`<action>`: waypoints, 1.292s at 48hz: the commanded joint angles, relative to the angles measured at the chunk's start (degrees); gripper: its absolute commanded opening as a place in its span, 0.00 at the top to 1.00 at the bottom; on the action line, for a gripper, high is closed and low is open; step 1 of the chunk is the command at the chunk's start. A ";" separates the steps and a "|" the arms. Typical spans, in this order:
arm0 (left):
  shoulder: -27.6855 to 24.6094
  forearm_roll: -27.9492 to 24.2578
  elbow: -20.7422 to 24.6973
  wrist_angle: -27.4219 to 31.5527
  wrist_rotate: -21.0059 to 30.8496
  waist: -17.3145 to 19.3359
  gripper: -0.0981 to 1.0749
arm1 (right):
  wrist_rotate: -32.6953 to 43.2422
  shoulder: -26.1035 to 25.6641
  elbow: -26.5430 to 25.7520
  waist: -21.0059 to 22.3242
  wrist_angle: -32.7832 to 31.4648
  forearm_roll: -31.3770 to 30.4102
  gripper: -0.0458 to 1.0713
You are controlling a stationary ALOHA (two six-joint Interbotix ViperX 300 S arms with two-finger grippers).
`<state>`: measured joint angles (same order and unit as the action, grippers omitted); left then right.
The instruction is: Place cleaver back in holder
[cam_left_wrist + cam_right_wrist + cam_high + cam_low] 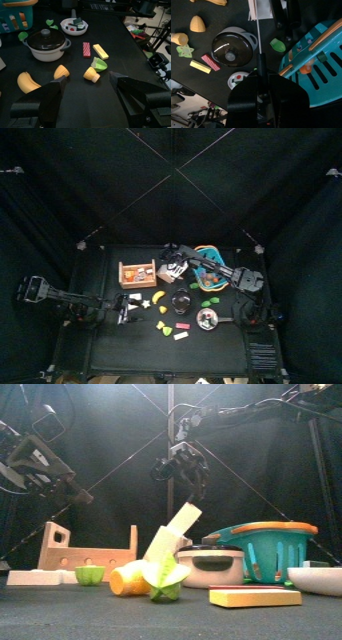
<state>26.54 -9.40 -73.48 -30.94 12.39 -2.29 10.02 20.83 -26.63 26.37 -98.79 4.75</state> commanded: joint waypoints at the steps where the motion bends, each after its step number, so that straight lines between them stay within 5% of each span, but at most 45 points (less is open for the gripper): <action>1: -0.18 0.09 0.44 -0.26 0.00 0.09 0.06 | -0.09 -1.32 -2.11 0.18 0.09 -0.18 0.55; 18: -0.09 0.09 0.44 -0.26 0.00 0.09 0.06 | -0.18 0.26 -4.66 0.09 0.09 -1.41 0.54; 39: -0.09 0.09 0.35 -0.26 0.00 0.09 0.06 | -0.09 1.67 -6.94 -0.35 0.09 -3.96 0.30; 62: -0.09 0.09 0.26 -0.26 0.00 0.09 0.06 | -0.09 2.29 -10.63 -0.88 3.52 -4.75 0.30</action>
<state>26.54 -9.40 -73.74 -30.94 12.39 -2.37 9.93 24.17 -34.37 25.58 -96.50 0.35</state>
